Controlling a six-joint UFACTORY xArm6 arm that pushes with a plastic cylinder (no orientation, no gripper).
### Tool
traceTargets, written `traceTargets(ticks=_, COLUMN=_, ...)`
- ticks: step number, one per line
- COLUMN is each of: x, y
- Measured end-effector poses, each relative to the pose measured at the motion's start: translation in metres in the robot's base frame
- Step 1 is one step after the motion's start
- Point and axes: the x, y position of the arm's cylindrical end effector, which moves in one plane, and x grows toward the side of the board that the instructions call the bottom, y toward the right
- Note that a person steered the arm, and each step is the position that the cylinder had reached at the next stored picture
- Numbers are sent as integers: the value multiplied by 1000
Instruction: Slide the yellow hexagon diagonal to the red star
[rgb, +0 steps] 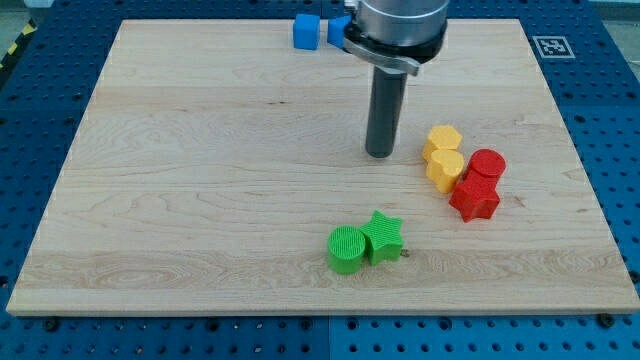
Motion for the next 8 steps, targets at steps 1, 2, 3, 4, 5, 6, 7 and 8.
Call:
traceTargets(ticks=1, x=0, y=28)
traceTargets(ticks=2, x=0, y=62)
traceTargets(ticks=3, x=-1, y=95)
traceTargets(ticks=4, x=-17, y=98)
traceTargets(ticks=5, x=-43, y=109)
traceTargets(ticks=6, x=-43, y=124)
traceTargets(ticks=7, x=-43, y=119)
traceTargets(ticks=8, x=-37, y=113)
